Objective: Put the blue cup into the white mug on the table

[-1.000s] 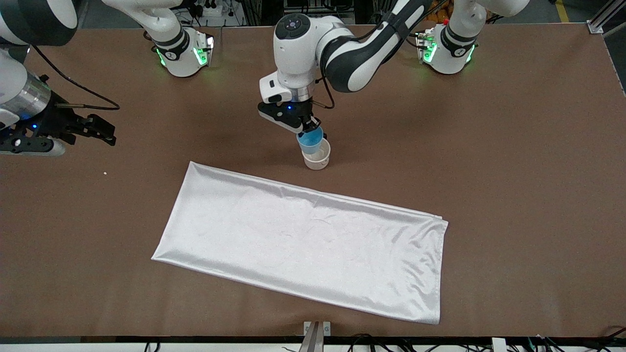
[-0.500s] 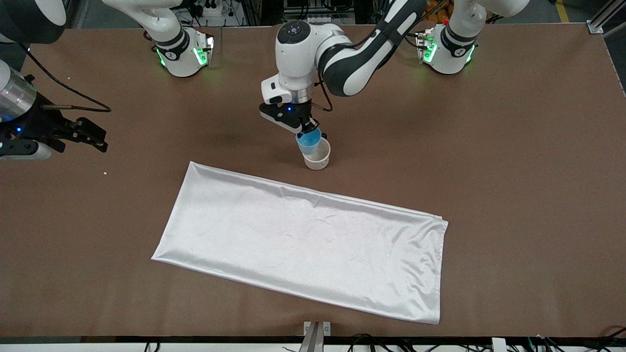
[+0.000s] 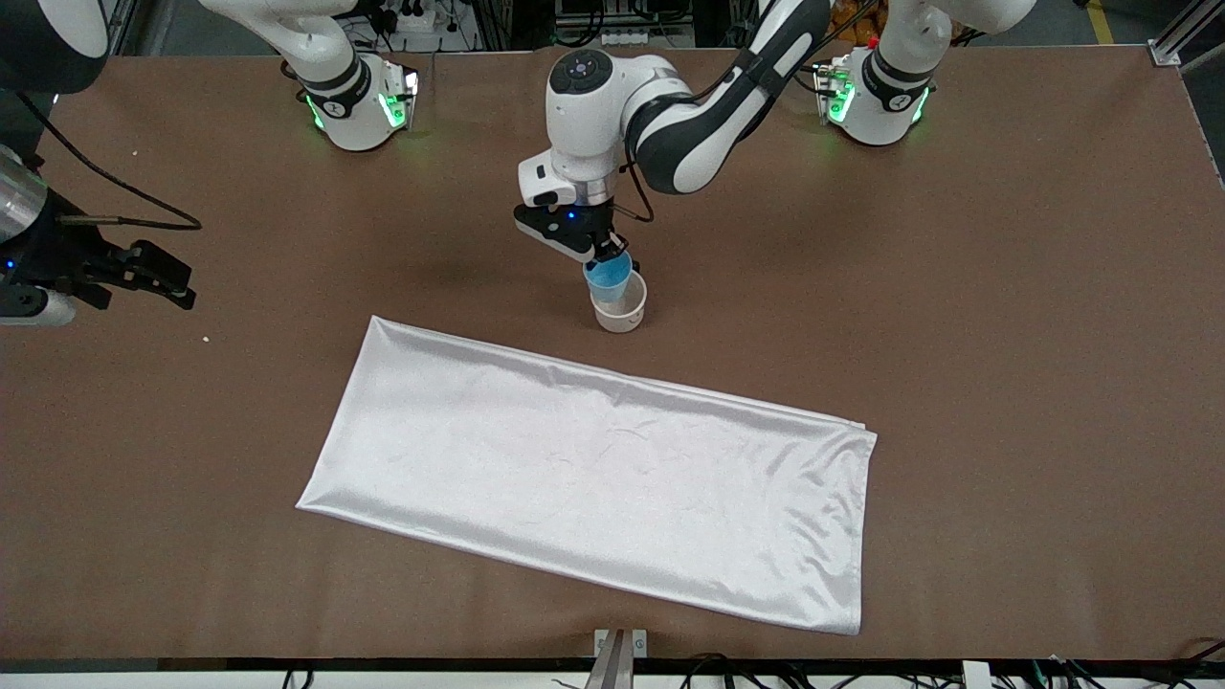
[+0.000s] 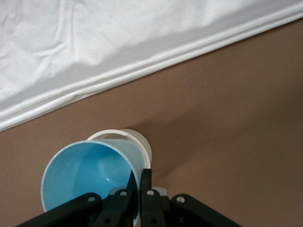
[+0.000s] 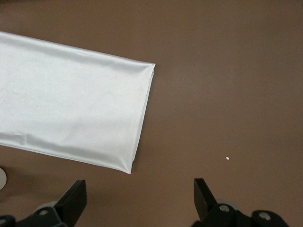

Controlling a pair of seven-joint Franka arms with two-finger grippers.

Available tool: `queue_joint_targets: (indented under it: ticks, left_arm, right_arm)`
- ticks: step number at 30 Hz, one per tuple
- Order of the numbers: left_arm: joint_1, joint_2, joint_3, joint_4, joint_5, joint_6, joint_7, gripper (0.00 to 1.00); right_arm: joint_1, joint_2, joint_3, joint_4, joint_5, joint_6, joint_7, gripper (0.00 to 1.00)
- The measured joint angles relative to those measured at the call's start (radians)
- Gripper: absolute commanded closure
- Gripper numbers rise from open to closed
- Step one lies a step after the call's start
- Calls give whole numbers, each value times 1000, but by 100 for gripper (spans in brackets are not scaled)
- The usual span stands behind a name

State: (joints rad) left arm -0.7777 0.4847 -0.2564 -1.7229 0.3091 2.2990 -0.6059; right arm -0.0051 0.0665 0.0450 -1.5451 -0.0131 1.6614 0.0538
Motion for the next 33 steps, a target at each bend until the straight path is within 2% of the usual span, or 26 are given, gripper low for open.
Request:
queue_joint_targets:
  ticks: [10, 33]
  left_arm:
    - [3, -6, 0, -53, 9, 71, 0, 100]
    - [14, -12, 1, -93, 20, 107, 39, 100]
  right_arm:
    - [0, 0, -8, 5, 0, -25, -18, 0]
    - [0, 0, -9, 5, 0, -35, -19, 0]
